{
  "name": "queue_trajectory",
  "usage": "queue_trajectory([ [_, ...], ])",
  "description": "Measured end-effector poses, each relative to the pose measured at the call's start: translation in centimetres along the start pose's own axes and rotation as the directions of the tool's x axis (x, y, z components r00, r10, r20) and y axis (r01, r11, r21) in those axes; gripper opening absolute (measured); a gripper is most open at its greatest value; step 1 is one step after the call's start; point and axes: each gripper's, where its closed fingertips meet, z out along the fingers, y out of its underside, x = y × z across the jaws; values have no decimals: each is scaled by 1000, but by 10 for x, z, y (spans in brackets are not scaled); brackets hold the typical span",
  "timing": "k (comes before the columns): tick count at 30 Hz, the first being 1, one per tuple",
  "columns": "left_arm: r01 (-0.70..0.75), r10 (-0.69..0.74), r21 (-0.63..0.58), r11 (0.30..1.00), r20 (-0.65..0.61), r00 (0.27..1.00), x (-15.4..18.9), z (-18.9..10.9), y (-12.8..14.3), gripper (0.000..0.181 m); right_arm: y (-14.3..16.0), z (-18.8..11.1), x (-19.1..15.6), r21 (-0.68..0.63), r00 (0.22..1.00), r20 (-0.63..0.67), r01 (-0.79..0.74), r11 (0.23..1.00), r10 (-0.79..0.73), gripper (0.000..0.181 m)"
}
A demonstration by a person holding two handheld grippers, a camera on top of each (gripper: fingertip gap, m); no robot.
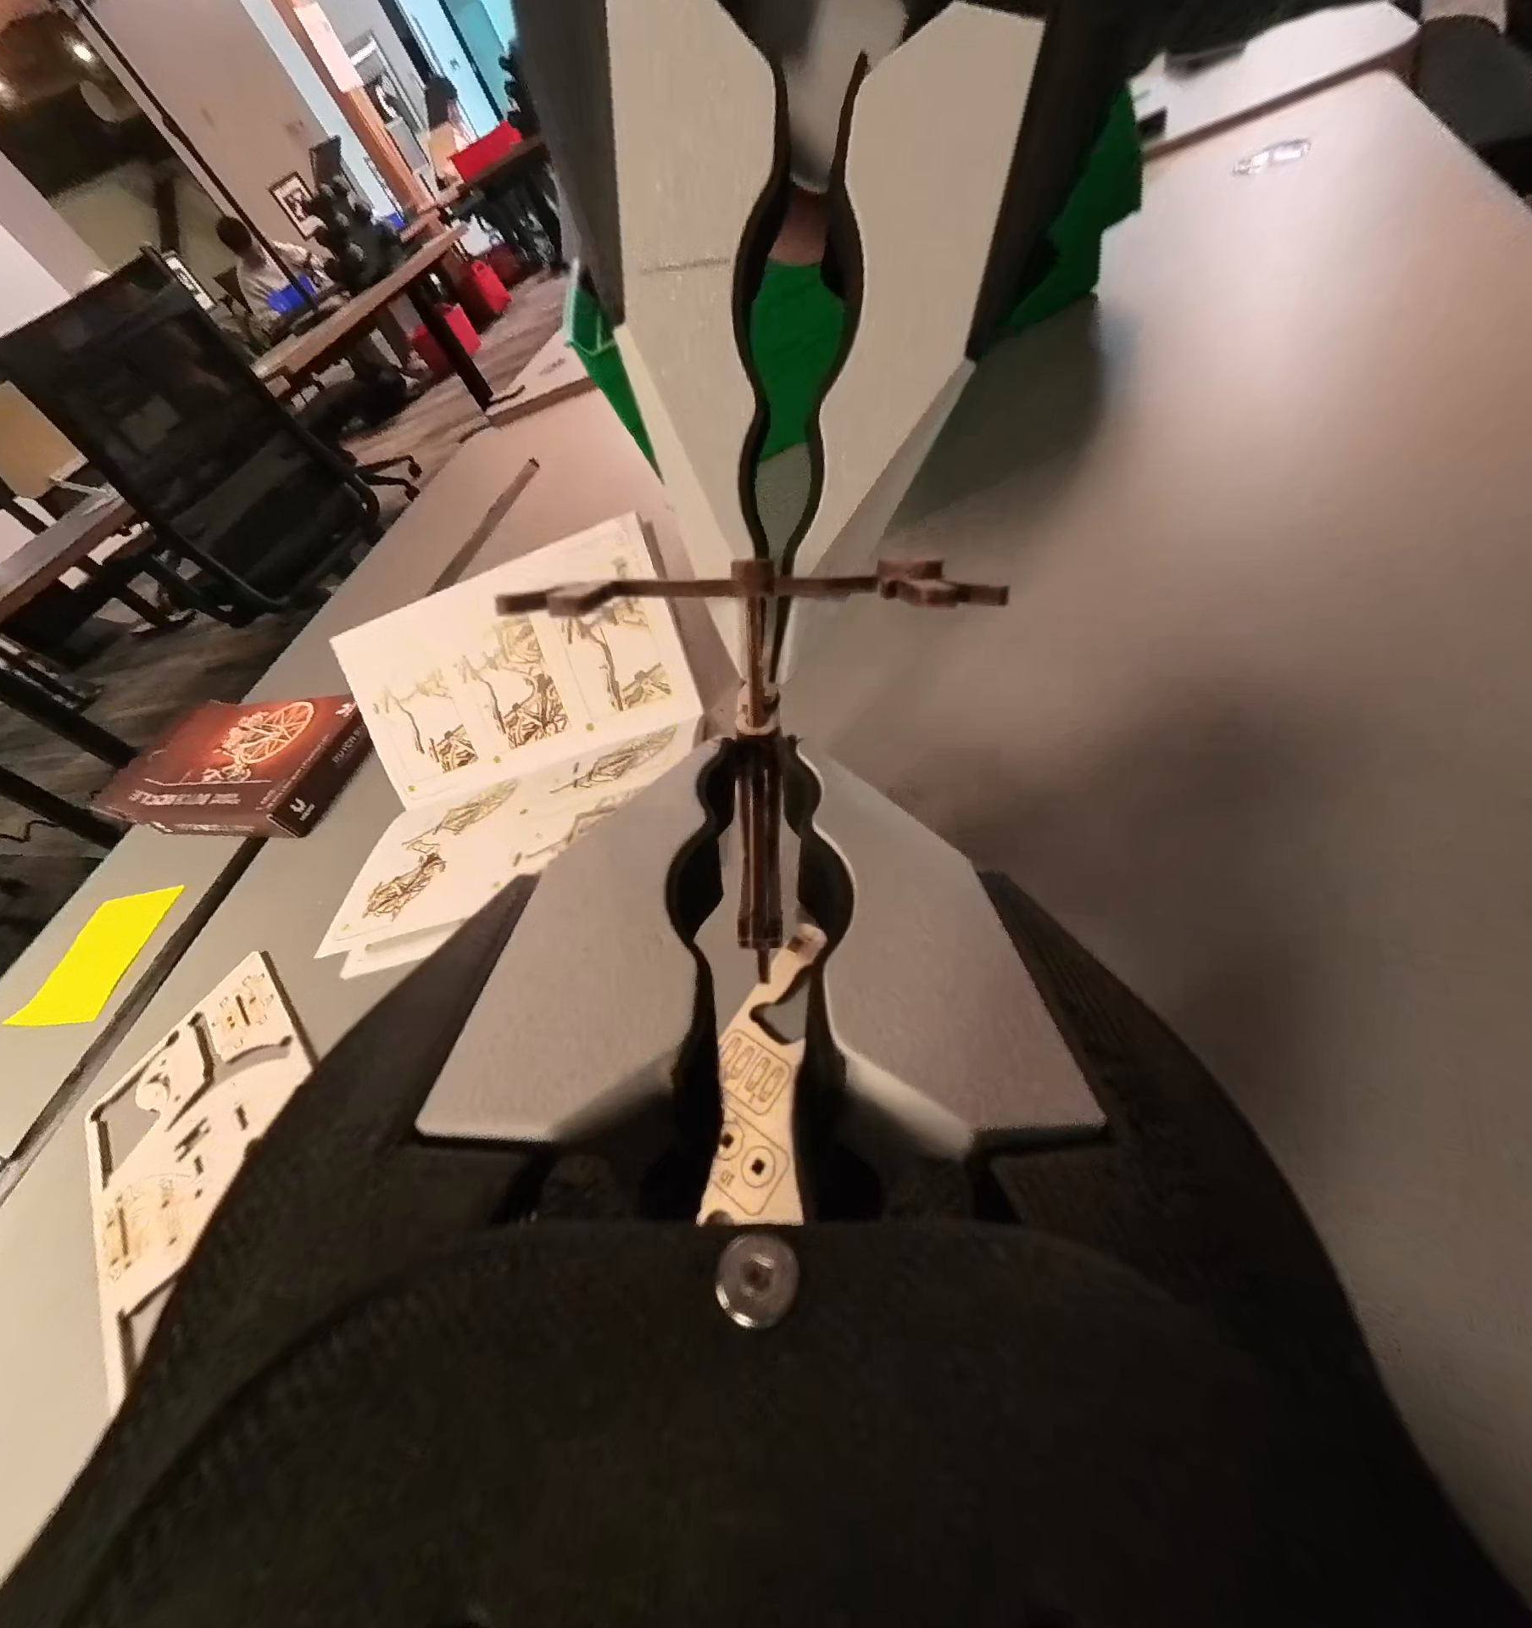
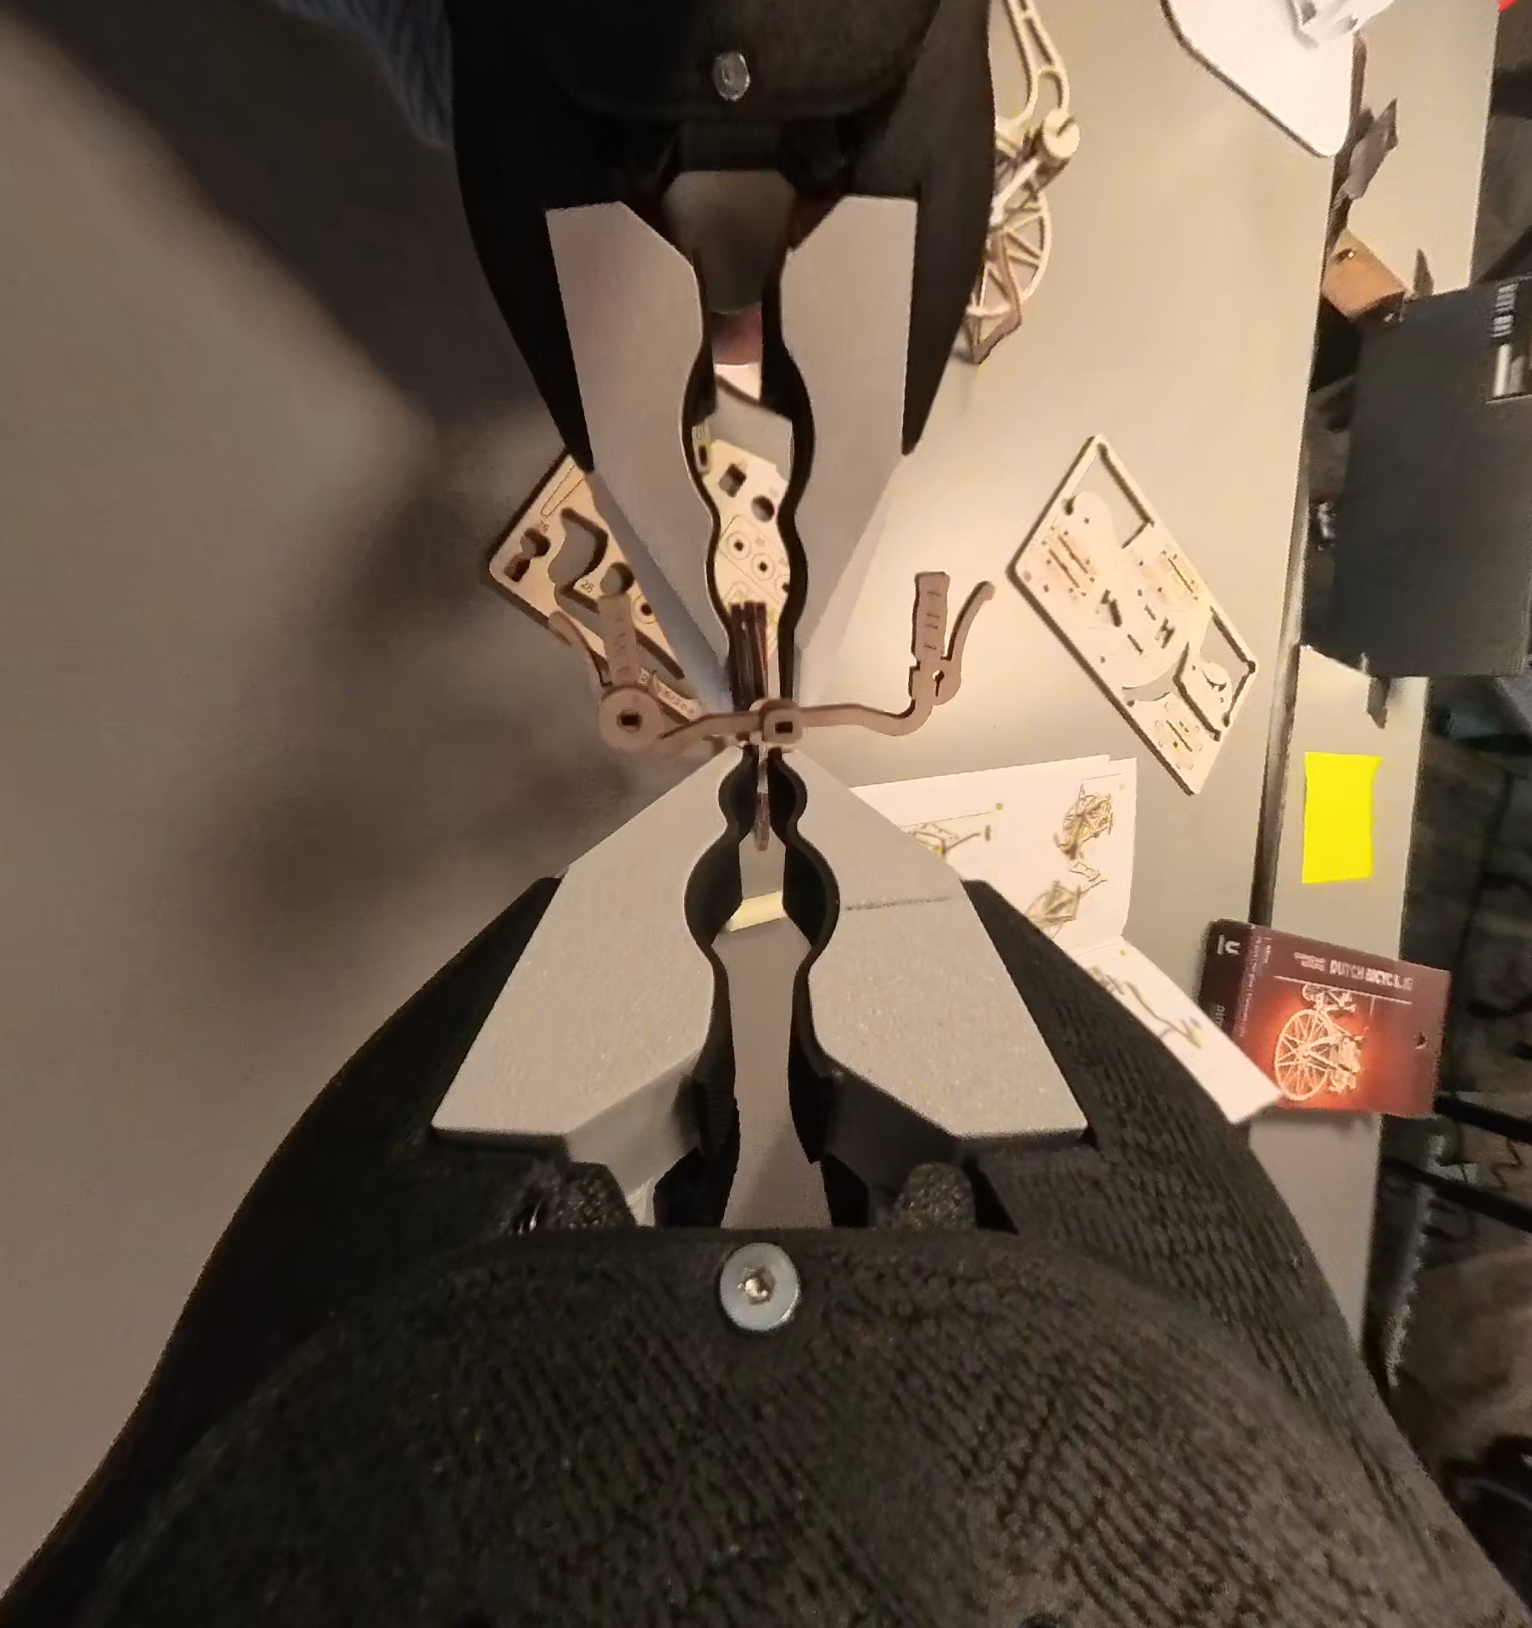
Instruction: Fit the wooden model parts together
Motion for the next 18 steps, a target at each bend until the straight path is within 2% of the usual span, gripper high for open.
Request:
queue_trajectory([
  [12,-28,28,-8,1000,-4,1000,6,6,3,8,4,6,-5,-29,1000,-8,25,999,-25,0],
  [18,-13,12,-63,998,-21,1000,6,7,6,8,5,8,-6,-68,995,-47,81,994,-84,0],
])
